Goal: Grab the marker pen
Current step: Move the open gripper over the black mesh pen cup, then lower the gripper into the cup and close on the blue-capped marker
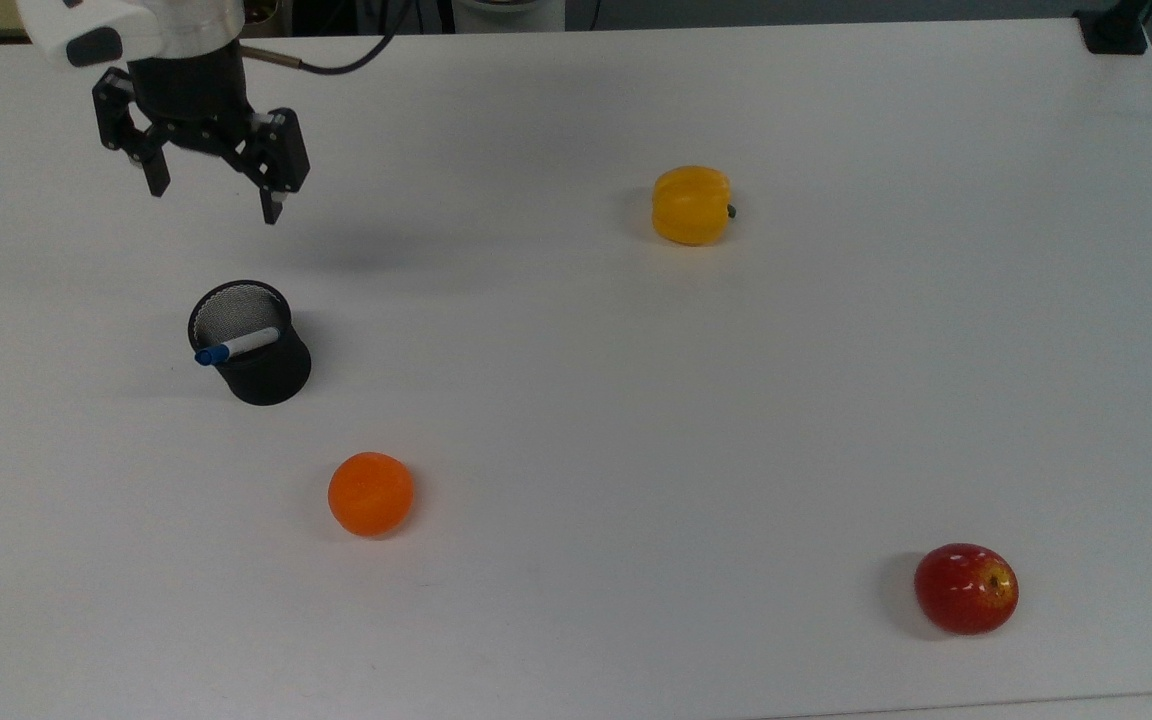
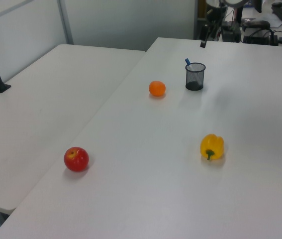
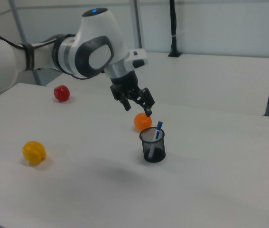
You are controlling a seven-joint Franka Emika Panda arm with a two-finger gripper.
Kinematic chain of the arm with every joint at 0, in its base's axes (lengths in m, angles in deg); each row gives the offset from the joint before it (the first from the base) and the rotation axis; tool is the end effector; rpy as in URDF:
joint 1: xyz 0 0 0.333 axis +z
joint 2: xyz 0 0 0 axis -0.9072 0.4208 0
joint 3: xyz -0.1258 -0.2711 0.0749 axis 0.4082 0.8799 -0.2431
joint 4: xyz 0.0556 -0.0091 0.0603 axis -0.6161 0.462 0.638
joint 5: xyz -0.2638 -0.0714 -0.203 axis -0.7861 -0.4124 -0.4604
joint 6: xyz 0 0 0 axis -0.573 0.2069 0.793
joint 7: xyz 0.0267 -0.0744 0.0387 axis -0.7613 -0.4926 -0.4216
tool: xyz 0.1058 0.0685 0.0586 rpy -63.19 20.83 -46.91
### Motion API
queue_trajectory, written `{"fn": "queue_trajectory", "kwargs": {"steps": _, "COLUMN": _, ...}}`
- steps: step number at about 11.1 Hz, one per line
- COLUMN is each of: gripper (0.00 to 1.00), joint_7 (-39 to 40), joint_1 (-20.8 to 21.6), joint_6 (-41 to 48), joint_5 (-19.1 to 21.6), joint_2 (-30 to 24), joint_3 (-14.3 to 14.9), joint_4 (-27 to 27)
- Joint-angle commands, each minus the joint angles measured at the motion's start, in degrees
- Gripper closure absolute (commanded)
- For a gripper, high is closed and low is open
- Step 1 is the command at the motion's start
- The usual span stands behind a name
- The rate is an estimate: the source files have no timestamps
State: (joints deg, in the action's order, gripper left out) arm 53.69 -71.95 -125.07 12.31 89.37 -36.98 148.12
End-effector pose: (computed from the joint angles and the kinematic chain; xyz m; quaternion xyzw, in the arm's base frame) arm 0.5979 -0.1190 0.4849 0.9901 -0.0620 0.1102 0.0610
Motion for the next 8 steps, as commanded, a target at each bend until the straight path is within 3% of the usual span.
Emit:
{"fn": "queue_trajectory", "kwargs": {"steps": 1, "gripper": 0.00, "joint_7": -0.35, "joint_1": -0.38, "joint_6": -10.02, "joint_5": 0.82, "joint_2": 4.99, "joint_3": 0.25, "joint_4": -0.79}}
{"fn": "queue_trajectory", "kwargs": {"steps": 5, "gripper": 0.01, "joint_7": -3.70, "joint_1": -0.73, "joint_6": -21.46, "joint_5": 0.29, "joint_2": 11.15, "joint_3": 0.25, "joint_4": -0.79}}
{"fn": "queue_trajectory", "kwargs": {"steps": 6, "gripper": 0.05, "joint_7": -3.70, "joint_1": -0.82, "joint_6": -23.13, "joint_5": 0.21, "joint_2": 12.12, "joint_3": 0.25, "joint_4": -0.79}}
{"fn": "queue_trajectory", "kwargs": {"steps": 8, "gripper": 0.26, "joint_7": -3.70, "joint_1": -0.73, "joint_6": -23.67, "joint_5": 0.12, "joint_2": 12.48, "joint_3": 0.25, "joint_4": -0.53}}
